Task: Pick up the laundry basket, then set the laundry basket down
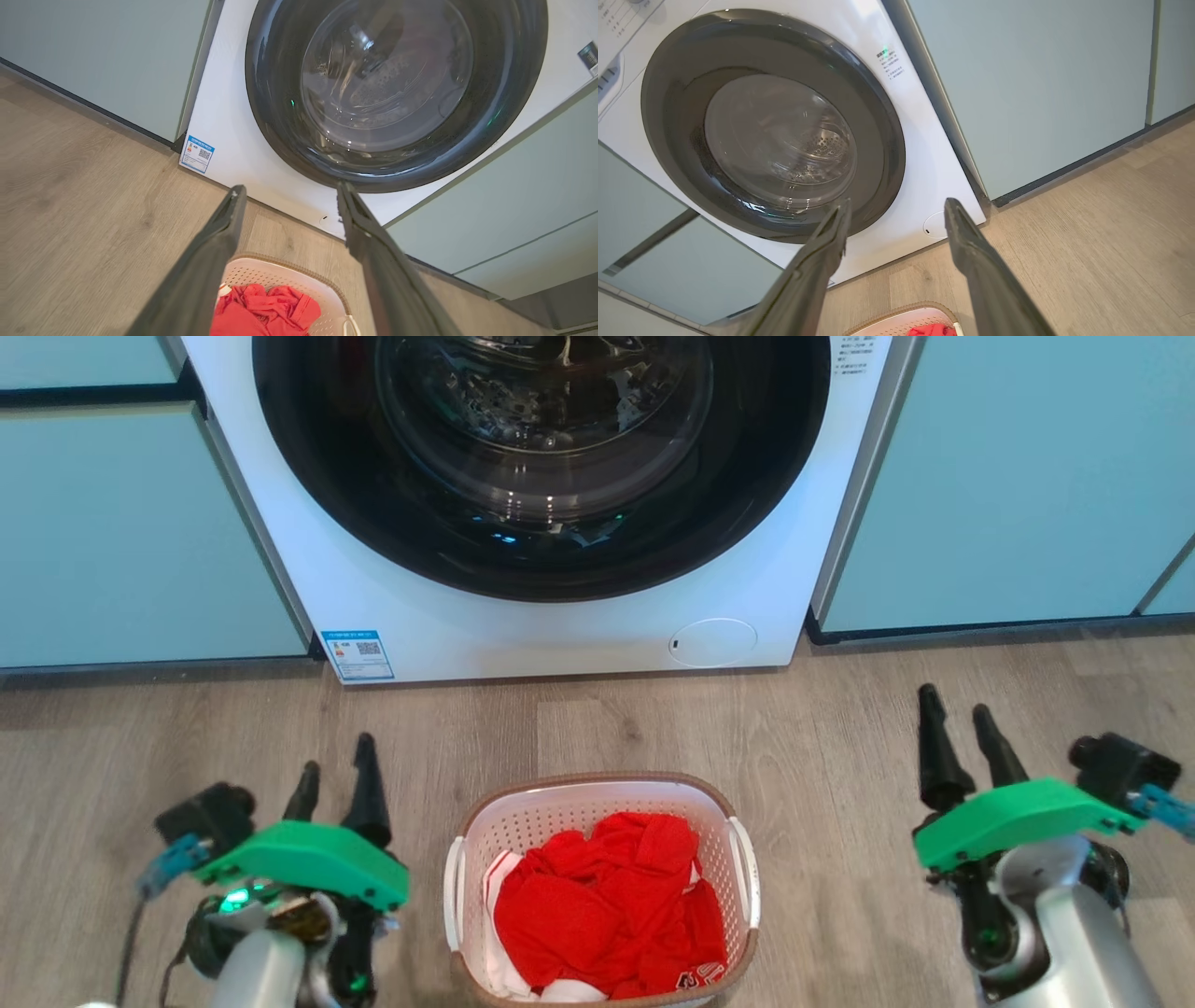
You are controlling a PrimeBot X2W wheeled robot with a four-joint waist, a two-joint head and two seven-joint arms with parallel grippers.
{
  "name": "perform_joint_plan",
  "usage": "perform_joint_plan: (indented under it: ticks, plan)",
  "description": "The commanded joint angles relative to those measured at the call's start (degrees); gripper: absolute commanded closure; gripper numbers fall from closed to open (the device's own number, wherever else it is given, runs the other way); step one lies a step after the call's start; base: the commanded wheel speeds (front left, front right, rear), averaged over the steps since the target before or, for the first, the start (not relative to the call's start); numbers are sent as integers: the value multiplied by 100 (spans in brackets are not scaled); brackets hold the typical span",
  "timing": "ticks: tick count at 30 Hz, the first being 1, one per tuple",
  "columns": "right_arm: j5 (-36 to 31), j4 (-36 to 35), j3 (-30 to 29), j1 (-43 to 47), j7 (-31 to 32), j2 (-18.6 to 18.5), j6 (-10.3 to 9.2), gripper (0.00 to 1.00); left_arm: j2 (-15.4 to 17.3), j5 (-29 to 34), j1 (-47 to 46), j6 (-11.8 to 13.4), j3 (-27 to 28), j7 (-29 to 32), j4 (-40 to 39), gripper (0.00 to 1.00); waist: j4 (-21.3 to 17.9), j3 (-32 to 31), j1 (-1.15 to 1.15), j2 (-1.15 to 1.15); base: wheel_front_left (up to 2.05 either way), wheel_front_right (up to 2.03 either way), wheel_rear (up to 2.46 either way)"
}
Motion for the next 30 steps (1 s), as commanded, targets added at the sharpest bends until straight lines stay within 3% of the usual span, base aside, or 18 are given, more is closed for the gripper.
perform_joint_plan:
  ticks: [1, 8, 17, 23, 30]
  plan:
    - [-310, -194, 201, -362, -89, -112, 23, 0, 123, 313, -450, 101, -77, -90, -137, 0, 6, -8, 0, -1, 0, 0, 0]
    - [-811, -130, 474, -404, -190, -158, 25, 0, 192, 639, -525, 160, -509, -191, 56, 0, 29, -37, 0, -1, 0, 0, 0]
    - [-1481, 124, 933, -519, -358, -264, 29, 0, 254, 1222, -744, -52, -1064, -359, 667, 0, 61, -96, 0, -1, 0, 0, 0]
    - [-1810, 342, 1157, -604, -459, -282, 31, 0, 197, 1439, -894, -286, -1232, -460, 1082, 0, 65, -133, 0, -1, 0, 0, 0]
    - [-2160, 656, 1433, -681, -576, -306, 33, 0, 78, 1498, -1058, -821, -1302, -577, 1610, 0, 64, -189, 0, -1, 0, 0, 0]
